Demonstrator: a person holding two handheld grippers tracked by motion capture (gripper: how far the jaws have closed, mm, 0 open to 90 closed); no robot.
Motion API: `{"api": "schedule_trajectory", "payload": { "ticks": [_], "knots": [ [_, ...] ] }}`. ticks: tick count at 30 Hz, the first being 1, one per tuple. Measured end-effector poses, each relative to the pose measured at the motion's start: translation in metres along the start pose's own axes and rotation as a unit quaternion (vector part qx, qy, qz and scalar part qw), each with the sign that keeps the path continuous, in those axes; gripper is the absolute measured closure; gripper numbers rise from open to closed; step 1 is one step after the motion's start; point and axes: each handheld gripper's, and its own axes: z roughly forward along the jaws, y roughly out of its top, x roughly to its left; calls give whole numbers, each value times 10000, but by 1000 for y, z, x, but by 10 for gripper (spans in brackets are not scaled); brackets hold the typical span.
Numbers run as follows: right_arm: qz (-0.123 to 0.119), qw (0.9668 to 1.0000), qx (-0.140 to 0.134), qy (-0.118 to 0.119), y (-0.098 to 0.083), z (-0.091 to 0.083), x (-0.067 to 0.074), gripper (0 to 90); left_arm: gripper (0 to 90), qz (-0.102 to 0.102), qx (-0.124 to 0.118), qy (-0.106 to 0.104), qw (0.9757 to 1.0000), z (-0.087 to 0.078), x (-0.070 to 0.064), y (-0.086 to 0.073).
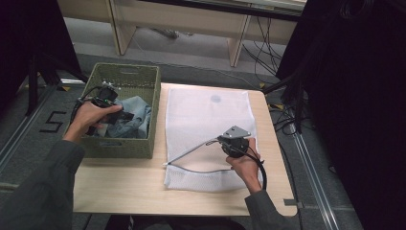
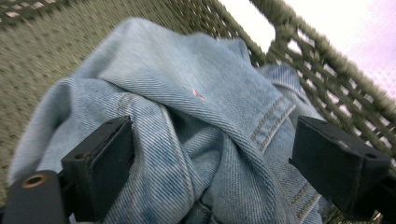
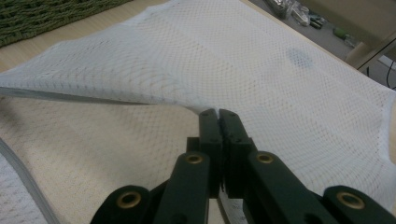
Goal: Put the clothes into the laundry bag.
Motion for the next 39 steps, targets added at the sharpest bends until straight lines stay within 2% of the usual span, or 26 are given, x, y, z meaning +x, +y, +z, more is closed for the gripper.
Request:
{"api": "schedule_trajectory", "payload": {
  "ticks": [2,3,5,6,7,9,14,15,16,18,19,22,24,25,26,27,28,29,30,31,32,33,36,37,38,39],
  "knots": [
    [-86,9999,-55,-86,1,0,-1,894,62,122,238,-80,9996,9,-2,-2],
    [-72,9999,-44,-90,0,0,0,894,60,122,238,-80,9996,9,-2,-2],
    [-87,9999,-48,-109,0,0,-1,894,57,321,339,-33,9989,14,-5,-2],
    [18,9999,-27,-101,0,0,1,894,52,400,403,-37,9984,15,-6,-1],
    [-82,10000,11,26,0,1,0,894,41,486,493,-41,9976,17,-8,-1],
    [-84,10000,-25,7,0,2,0,894,33,702,666,-103,9953,19,-9,0],
    [-41,10000,38,28,0,1,1,894,0,870,747,-84,9934,32,-10,-1],
    [-11,10000,46,-11,0,1,2,894,0,1029,792,-56,9915,39,-15,-2],
    [-11,10000,46,-11,0,1,2,894,0,1029,792,-56,9915,39,-15,-2],
    [-22,10000,38,-8,0,2,2,894,0,1256,902,-34,9880,49,-21,-2],
    [-26,10000,39,-4,0,2,2,894,0,1109,944,29,9893,56,-25,-3],
    [-1,10000,53,27,-1,2,2,894,0,1071,1059,165,9884,62,-26,-4],
    [-16,10000,51,41,-1,2,2,893,0,1091,1313,281,9849,64,-25,-3],
    [-78,10000,30,38,-1,2,1,893,47,958,1375,380,9851,65,-25,-3],
    [-62,10000,16,42,-1,2,1,893,144,1006,1459,451,9831,64,-23,-1],
    [-64,10000,16,42,-1,2,1,893,329,832,1299,540,9866,66,-24,-1],
    [-50,10000,31,-15,-1,1,1,893,434,943,1359,640,9841,63,-22,0],
    [-50,10000,31,-15,-1,1,1,893,434,990,1344,809,9827,61,-21,1],
    [-116,9999,-28,-50,-1,2,1,892,487,936,1288,917,9830,60,-19,1],
    [-123,9999,-15,-51,-1,1,1,893,560,840,1139,997,9849,59,-18,1],
    [-132,9999,-16,-52,-1,1,1,893,575,742,928,1253,9850,55,-14,1],
    [-132,9999,-16,-52,-1,1,1,893,589,742,928,1253,9850,55,-14,1],
    [-84,10000,22,26,-1,1,1,893,607,512,581,1745,9816,47,-5,1],
    [-109,9999,-32,-57,-1,1,0,893,602,283,507,1730,9832,44,-1,1],
    [-109,9999,-32,-57,-1,1,0,893,592,283,507,1730,9832,44,-1,1],
    [-48,10000,31,35,-1,2,1,893,557,102,505,1453,9880,43,1,0]
  ]
}}
